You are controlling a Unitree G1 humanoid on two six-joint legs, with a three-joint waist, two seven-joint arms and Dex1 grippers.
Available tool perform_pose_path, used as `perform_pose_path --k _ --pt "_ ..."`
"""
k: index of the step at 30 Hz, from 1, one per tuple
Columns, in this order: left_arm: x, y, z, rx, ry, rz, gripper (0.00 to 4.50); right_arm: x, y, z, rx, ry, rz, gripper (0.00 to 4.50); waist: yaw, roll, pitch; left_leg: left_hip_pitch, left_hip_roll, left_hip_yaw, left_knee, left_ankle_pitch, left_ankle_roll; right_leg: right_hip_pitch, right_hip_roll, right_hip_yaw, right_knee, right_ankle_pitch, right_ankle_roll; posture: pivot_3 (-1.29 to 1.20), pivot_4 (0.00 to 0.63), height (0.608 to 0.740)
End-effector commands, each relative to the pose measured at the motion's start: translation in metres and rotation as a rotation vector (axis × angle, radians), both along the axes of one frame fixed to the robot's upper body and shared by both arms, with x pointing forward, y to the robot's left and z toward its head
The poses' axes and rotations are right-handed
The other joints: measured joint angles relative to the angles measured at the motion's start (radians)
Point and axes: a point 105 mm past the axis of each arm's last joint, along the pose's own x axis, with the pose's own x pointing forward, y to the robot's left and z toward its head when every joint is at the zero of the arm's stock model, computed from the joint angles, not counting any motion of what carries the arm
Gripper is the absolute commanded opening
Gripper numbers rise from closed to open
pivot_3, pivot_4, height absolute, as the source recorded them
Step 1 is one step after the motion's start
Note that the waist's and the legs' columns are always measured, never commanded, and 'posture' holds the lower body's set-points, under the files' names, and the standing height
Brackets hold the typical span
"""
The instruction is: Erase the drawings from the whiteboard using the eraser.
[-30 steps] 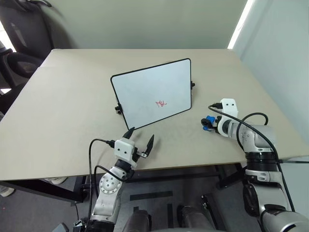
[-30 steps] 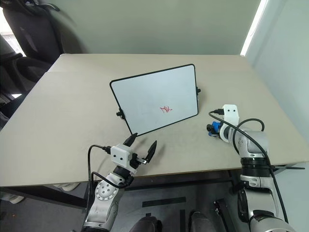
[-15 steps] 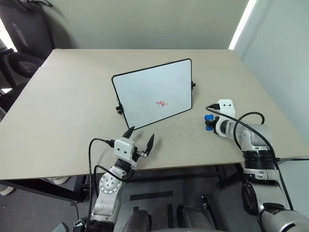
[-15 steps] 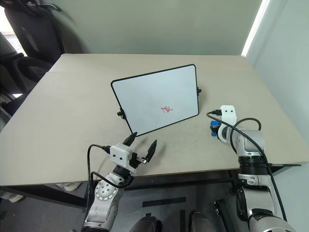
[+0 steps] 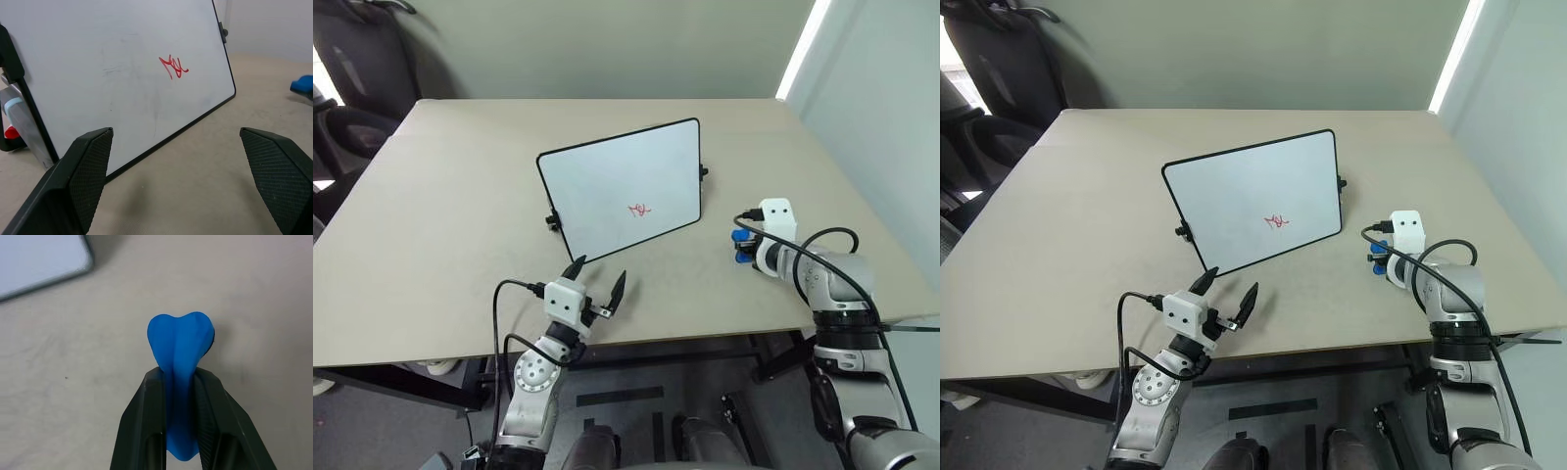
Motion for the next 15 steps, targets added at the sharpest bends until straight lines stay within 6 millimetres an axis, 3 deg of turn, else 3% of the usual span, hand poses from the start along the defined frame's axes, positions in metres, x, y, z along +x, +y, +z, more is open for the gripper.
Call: perform_pose_path --k 1,6,15 --pt "0.001 0.000 0.011 -0.008 -0.043 -0.005 4.50 -0.005 0.031 0.039 0.050 -0.145 0.156 0.71 0.000 0.000 0.000 0.000 0.000 0.000 0.000 0.000 0.000 0.000 0.000 0.000 0.000 0.000 0.000 0.00 0.150 0.740" --pt "0.002 0.000 0.011 -0.010 -0.041 -0.007 4.50 -0.013 0.078 0.051 0.071 -0.191 0.325 0.71 -0.003 0.000 0.000 0.004 0.000 0.000 0.000 0.000 0.000 0.000 0.002 0.001 -0.001 0.000 0.000 0.00 0.150 0.740" --pt "0.007 0.005 0.011 -0.009 -0.036 -0.008 4.50 0.002 0.120 0.057 0.081 -0.246 0.400 0.71 -0.002 -0.001 0.000 0.004 0.001 -0.001 0.000 0.000 0.001 -0.002 0.002 0.000 0.000 0.000 -0.001 0.00 0.150 0.740"
